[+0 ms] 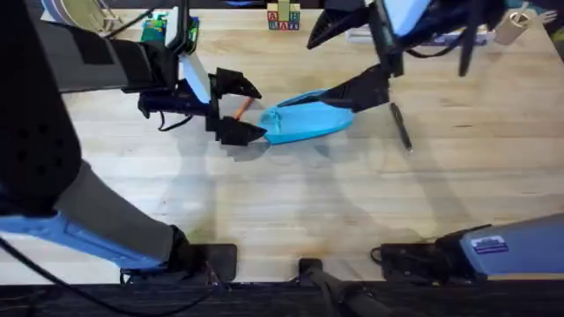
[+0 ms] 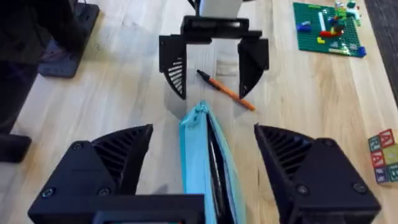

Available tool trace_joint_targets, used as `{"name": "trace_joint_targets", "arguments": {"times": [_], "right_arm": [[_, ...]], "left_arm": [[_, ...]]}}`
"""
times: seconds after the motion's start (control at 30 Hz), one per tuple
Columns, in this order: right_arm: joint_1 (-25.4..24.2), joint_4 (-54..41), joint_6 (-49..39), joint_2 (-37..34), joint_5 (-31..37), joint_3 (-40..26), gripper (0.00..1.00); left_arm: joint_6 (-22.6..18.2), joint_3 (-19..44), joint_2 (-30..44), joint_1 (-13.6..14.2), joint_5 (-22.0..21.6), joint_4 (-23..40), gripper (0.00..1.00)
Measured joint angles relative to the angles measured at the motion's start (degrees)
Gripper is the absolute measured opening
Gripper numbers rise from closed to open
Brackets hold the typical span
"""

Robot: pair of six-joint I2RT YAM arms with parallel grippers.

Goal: Unzip the bag, pick up the pens from the table one at a time and place them inside, then zip the bag closed.

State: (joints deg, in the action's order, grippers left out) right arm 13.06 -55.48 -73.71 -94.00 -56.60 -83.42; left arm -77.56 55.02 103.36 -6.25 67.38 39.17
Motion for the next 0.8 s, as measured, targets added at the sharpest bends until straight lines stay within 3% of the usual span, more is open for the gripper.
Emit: {"name": "trace_joint_targets", "arguments": {"times": [0.17, 0.47, 0.8], "right_arm": [[-1.9, -2.9, 0.0, 2.9, 0.5, 0.0, 0.996], [-2.6, -11.1, 0.0, 8.0, 9.1, 0.0, 0.996], [-2.6, -20.0, 0.0, 9.2, 17.7, 0.0, 0.996]], "left_arm": [[0.0, 0.1, -7.0, -0.2, -4.0, 1.4, 0.997], [0.9, 0.3, -22.1, -0.2, -10.2, 7.6, 0.995], [17.4, 0.3, -34.5, -0.2, -18.8, 7.8, 0.995]]}}
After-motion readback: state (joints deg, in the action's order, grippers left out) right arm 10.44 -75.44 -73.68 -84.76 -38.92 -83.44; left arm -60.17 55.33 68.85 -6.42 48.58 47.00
